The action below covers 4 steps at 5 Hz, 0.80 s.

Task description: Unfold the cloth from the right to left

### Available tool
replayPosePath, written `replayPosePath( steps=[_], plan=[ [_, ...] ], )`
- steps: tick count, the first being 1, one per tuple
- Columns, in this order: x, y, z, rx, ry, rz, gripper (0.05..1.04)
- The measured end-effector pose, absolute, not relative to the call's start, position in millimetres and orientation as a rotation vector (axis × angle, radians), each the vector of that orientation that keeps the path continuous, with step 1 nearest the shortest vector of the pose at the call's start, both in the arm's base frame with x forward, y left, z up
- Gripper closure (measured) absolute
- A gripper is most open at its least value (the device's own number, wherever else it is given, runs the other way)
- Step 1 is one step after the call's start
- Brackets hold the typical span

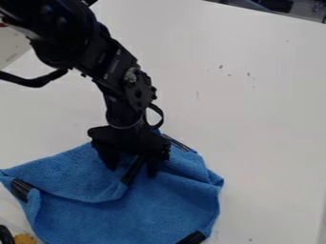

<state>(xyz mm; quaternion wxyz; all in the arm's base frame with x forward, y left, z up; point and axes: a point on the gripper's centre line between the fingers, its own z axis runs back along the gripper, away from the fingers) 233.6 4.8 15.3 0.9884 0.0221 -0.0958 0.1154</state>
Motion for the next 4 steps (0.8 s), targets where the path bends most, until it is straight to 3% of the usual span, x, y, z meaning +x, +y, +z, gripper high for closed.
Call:
replayPosePath(
  steps=[1, 3, 4],
  plan=[
    [232.8, 9.2, 24.9, 0.058, -0.208, 0.242, 0.299],
    [227.0, 14.6, 28.4, 0.071, -0.227, 0.263, 0.863],
    [229.0, 15.8, 28.5, 0.06, -0.236, 0.251, 0.986]
  ],
)
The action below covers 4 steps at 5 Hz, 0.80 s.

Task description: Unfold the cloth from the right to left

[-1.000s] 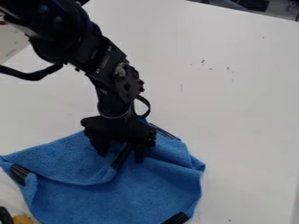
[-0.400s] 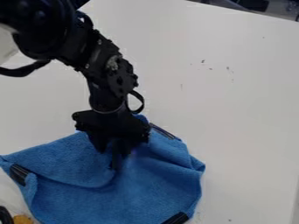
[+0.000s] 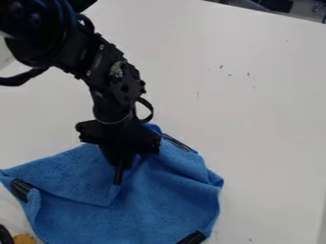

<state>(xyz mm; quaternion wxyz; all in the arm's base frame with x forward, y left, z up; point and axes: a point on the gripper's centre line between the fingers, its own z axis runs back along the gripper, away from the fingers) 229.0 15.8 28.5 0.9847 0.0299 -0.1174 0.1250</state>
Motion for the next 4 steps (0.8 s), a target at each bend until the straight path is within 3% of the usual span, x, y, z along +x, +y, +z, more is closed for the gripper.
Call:
replayPosePath(
  steps=[2, 4],
  plan=[
    [258, 41, 63, 0.123, -0.231, 0.143, 1.003],
    [296, 107, 91, 0.17, -0.262, 0.025, 1.003]
  ],
)
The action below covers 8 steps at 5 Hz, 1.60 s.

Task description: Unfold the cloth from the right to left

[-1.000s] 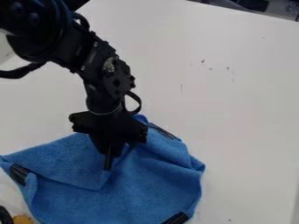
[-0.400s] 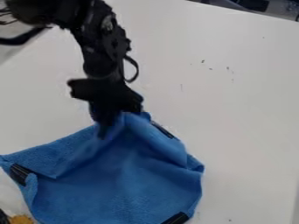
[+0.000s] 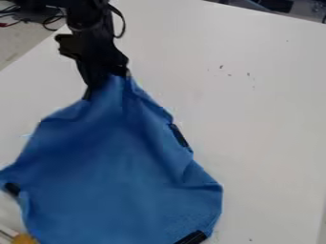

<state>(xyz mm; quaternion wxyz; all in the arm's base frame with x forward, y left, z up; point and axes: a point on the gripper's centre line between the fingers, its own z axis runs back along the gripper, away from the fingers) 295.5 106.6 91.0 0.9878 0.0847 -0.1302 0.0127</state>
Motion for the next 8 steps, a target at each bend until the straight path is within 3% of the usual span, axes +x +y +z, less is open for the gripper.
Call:
replayPosePath(
  steps=[2, 3, 4, 5, 6, 8],
  plan=[
    [324, 158, 50, 0.096, -0.222, -0.071, 0.973],
    [335, 166, 26, 0.05, -0.195, -0.101, 0.794],
    [344, 170, 16, 0.03, -0.174, -0.129, 0.51],
    [355, 180, 25, 0.07, -0.176, -0.153, 0.21],
    [366, 189, 32, 0.105, -0.199, -0.181, 0.073],
    [358, 194, 52, 0.113, -0.168, -0.154, 0.083]
  ],
)
